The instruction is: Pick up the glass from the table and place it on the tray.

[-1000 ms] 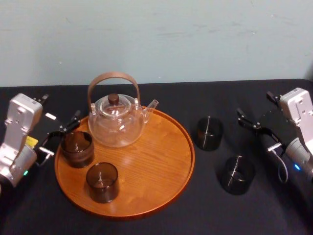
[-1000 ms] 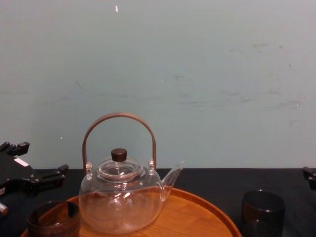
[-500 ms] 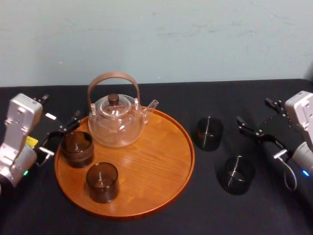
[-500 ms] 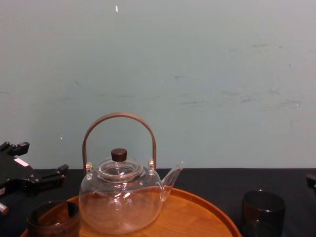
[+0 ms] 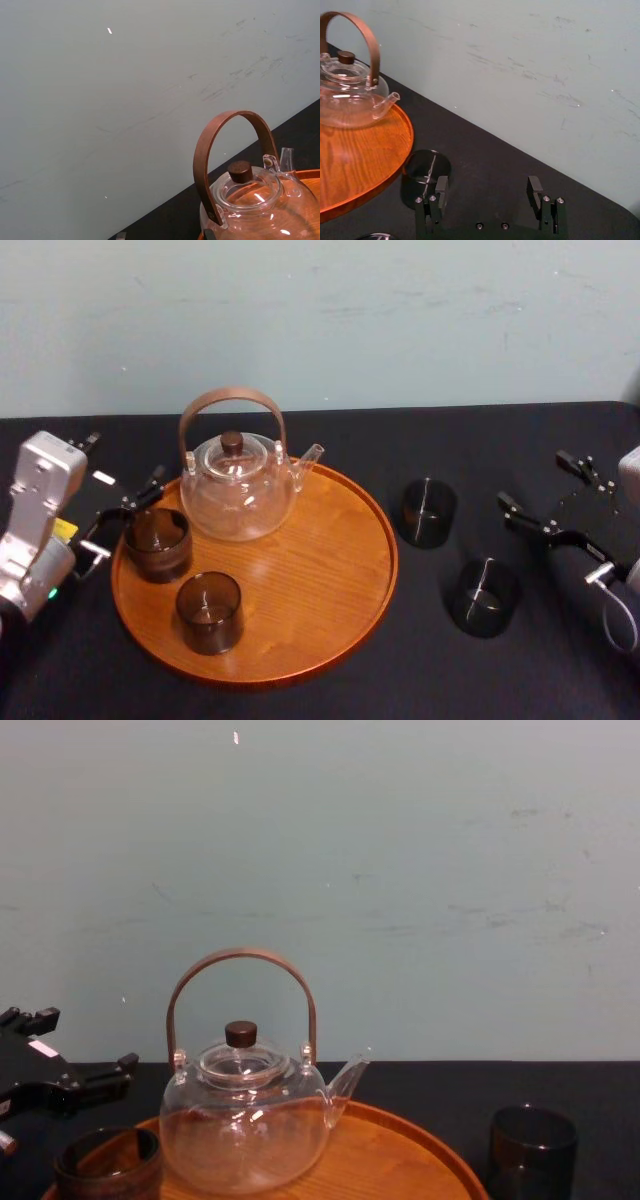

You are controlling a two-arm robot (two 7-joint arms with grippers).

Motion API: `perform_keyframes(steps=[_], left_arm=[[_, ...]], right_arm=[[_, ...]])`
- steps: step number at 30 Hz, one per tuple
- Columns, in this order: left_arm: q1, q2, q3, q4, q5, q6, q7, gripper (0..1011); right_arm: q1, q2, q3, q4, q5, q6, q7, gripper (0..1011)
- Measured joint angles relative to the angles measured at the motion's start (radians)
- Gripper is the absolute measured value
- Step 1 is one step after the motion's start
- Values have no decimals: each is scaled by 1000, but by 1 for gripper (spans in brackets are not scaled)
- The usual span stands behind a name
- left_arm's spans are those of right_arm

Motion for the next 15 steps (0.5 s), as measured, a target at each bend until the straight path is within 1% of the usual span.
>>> perform_keyframes(steps=[6,15], left_arm=[[0,0,0,0,0,0,0,1001],[0,0,0,0,0,0,0,1001]], right_arm=[[-52,20,31,-44,15,11,24,1002],[-114,44,68,-85,27,19,64,1002]])
